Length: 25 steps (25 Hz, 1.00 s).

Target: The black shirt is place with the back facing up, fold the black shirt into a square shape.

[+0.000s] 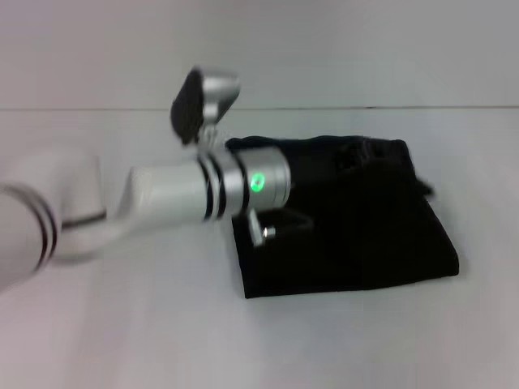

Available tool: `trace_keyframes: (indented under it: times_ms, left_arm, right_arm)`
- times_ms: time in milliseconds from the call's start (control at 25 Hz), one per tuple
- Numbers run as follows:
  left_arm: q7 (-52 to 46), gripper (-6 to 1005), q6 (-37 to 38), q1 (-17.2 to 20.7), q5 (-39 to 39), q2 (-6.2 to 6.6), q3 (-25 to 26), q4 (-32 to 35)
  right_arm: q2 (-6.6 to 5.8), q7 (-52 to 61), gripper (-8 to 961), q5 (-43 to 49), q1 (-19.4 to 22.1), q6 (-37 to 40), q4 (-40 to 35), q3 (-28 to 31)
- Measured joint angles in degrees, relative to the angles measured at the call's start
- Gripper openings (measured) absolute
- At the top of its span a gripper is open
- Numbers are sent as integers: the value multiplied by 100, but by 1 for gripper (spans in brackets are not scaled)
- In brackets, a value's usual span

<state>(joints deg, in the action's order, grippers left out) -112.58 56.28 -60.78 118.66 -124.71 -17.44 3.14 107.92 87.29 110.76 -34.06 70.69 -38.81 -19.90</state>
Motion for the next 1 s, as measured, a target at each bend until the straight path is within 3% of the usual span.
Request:
trace_keyframes:
  times_ms: [160,360,520,680,920,960,1000]
  left_arm:
    - [626,127,363,255,-214,-2,403,-357]
    - [717,283,1010,311,-153,16,369,-368]
    - [813,465,1769,568,-137,44,26,255]
    - [1023,683,2196,1104,-141,62,-507,1140]
    - [1477,870,2367,1584,-176,107,-857,1948]
    - [1544,901,2249,1648,-135,209,-1035,2171]
    - [1548,906,2229,1648,-124,227,-1073,2202]
  right_arm:
    - [-1,-1,930,5,-16,2,17,-127]
    - [-30,440,929,70,-32,35,57,-441]
    - [-146,1516,929,461,-83,147,-25,-872]
    - [-276,2716,929,1101,-256,409,18,-1205]
    - [-170,3471,929,1680,-460,733,22,-1276]
    - [-142,3491,930,1680,-479,731,27,-1276]
    - [-116,3489,930,1678,-504,729,51,-1277]
